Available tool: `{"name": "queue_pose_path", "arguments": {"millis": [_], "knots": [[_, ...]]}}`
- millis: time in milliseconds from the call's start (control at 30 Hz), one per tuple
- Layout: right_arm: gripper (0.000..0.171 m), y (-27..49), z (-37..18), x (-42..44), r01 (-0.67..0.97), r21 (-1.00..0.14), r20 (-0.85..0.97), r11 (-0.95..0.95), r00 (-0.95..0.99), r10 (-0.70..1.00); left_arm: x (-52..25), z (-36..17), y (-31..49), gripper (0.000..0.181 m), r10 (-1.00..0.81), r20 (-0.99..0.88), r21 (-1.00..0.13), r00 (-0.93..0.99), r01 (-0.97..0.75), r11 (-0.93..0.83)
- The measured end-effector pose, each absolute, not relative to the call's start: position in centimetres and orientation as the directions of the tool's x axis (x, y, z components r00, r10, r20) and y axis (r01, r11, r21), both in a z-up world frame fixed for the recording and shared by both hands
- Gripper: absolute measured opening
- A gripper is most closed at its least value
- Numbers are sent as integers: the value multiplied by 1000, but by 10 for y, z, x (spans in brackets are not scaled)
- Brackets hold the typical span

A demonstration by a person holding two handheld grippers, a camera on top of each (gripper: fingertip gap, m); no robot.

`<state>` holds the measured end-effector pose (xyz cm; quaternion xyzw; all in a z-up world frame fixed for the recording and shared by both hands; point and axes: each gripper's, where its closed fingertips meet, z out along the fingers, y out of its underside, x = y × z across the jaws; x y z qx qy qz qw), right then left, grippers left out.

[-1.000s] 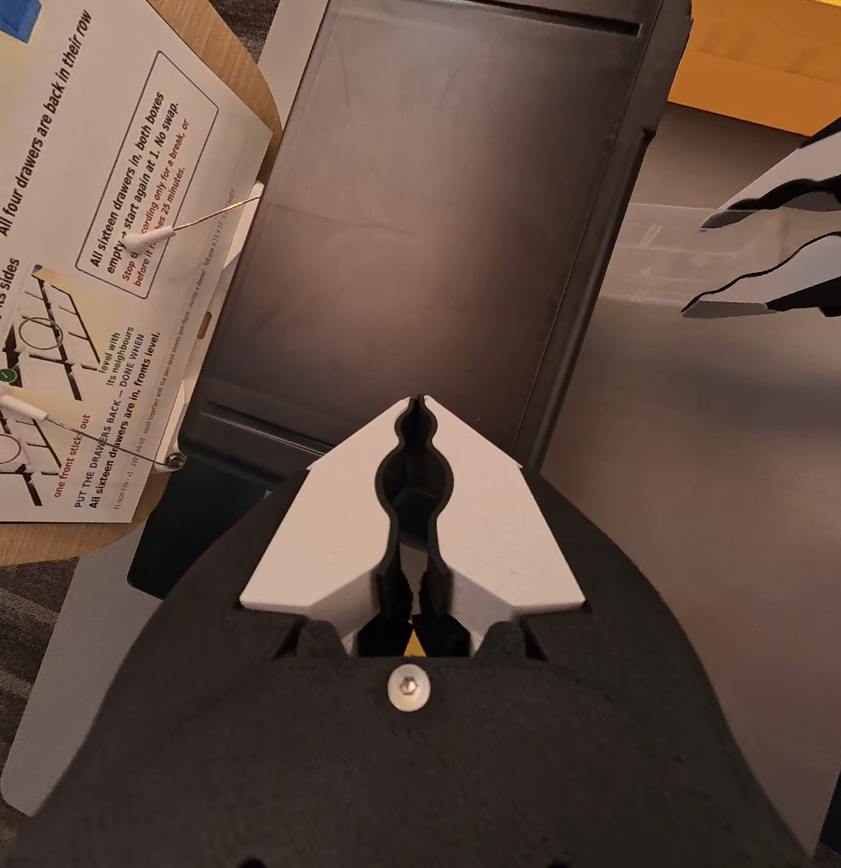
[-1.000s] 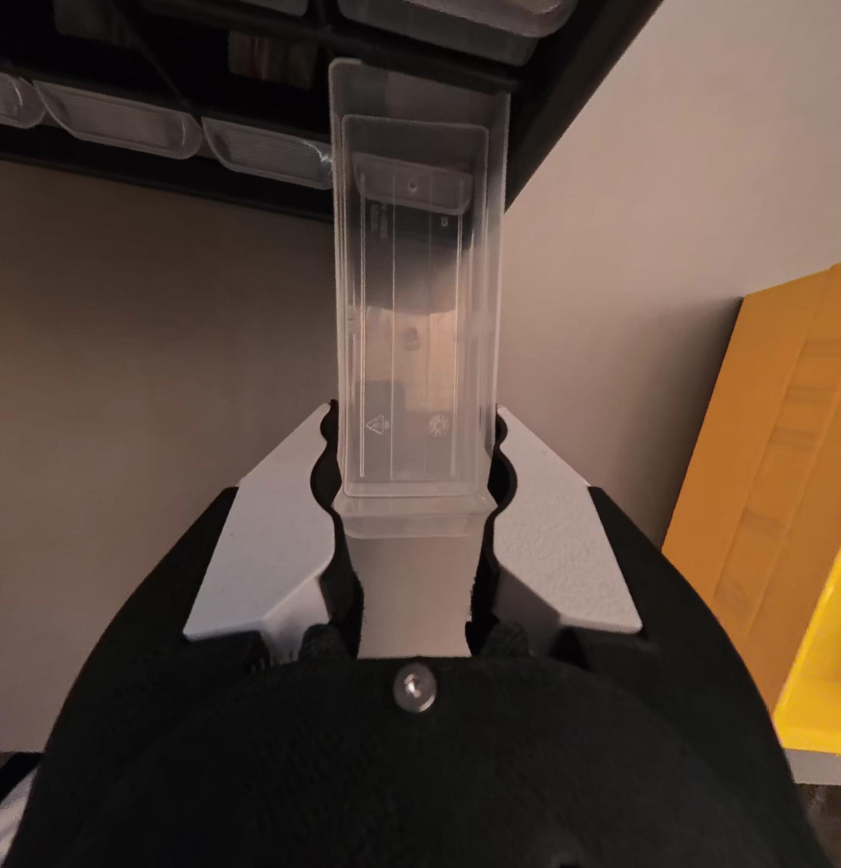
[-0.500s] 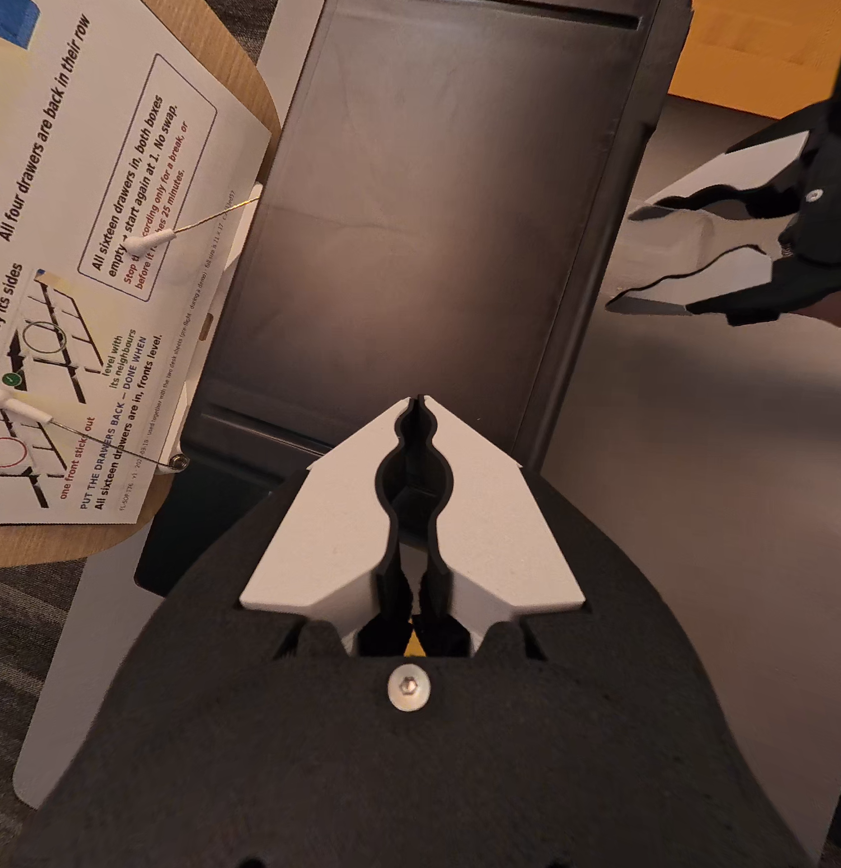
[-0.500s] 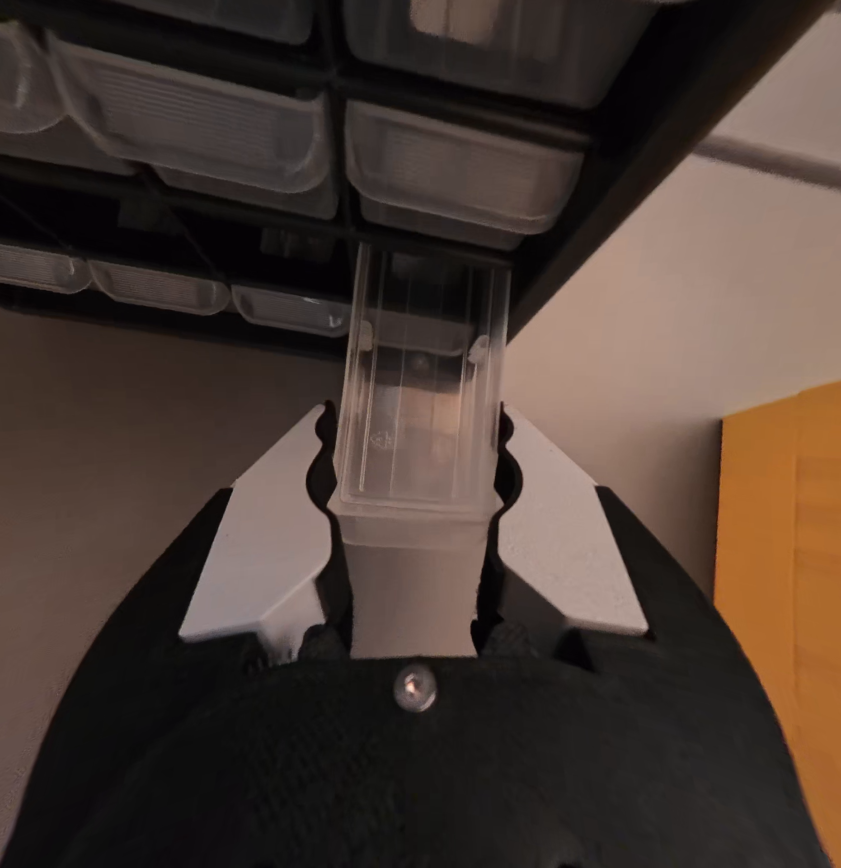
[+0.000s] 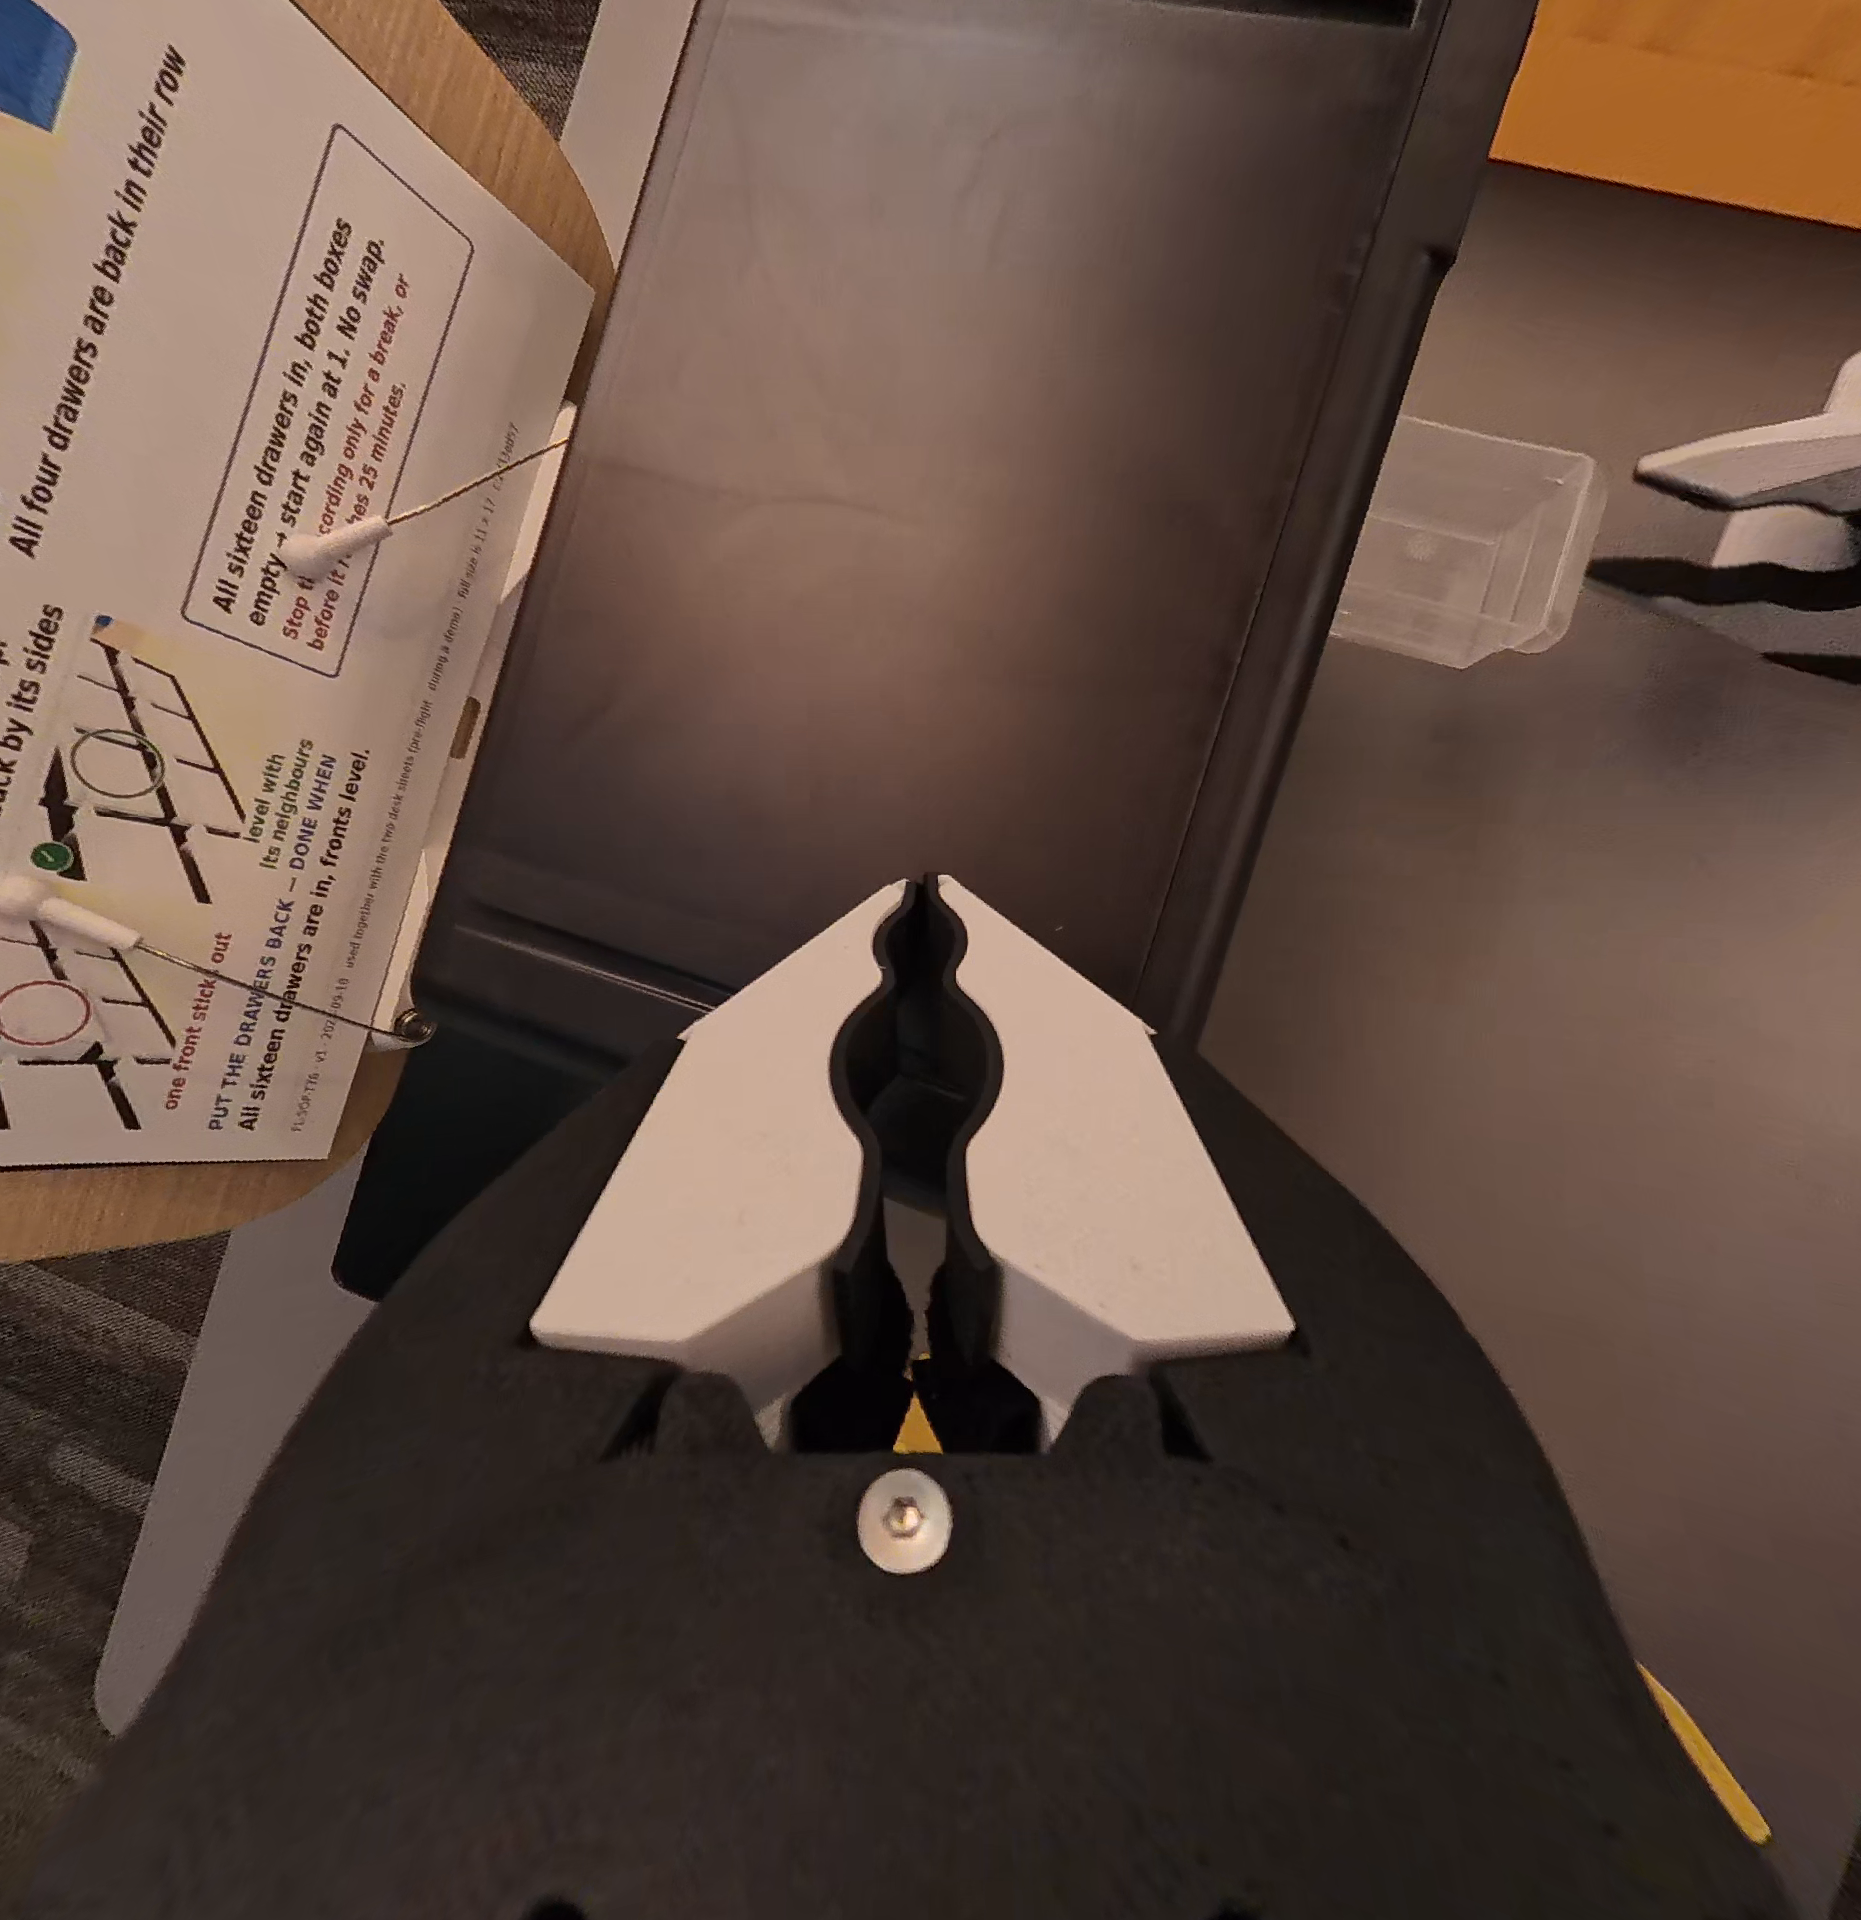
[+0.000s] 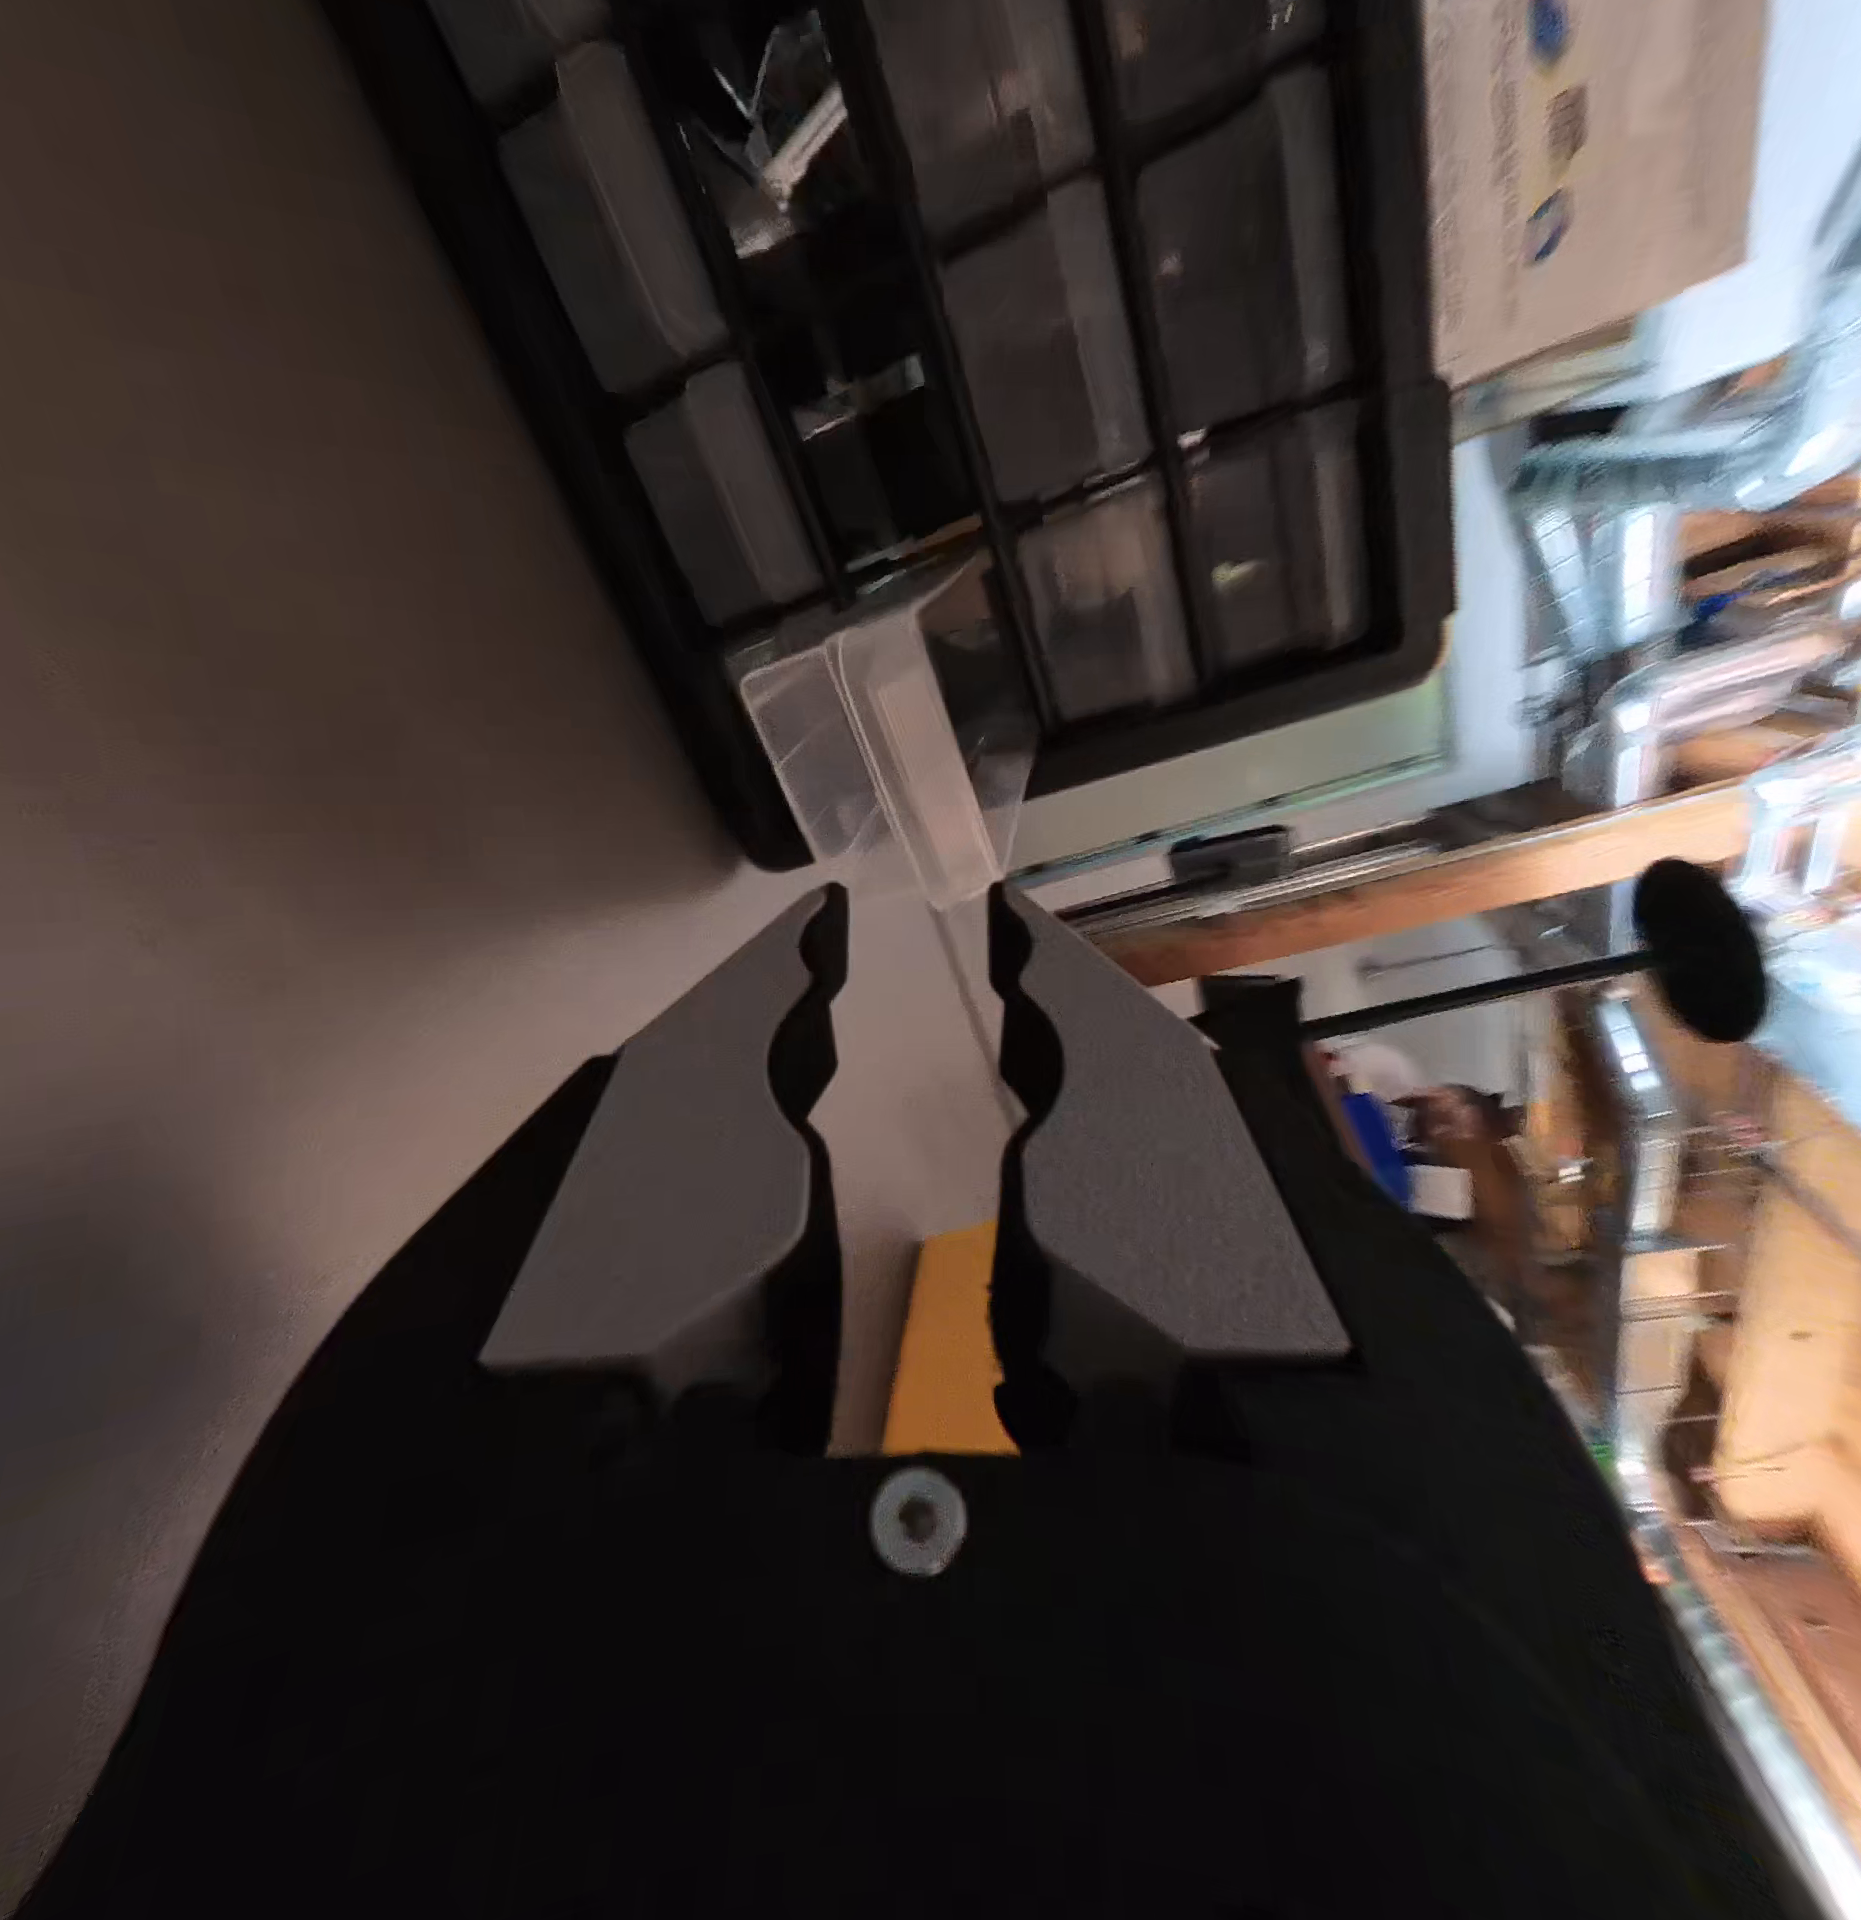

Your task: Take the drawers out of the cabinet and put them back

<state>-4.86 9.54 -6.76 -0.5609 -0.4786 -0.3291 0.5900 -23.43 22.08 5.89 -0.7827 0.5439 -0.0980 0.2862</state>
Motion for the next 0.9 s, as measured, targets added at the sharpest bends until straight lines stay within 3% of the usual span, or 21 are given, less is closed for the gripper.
{"name": "queue_pose_path", "arguments": {"millis": [167, 900], "knots": [[6, 105, -62, -65, 954, -223, 975, 202, 218, 46, -234, 59, 221, 0, -908, -150, -567, 392, -786, -246], [7, 192, -57, -74, 946, -319, 945, 57, 312, 100, -234, 59, 222, 0, -906, -179, -548, 383, -804, -231]]}}
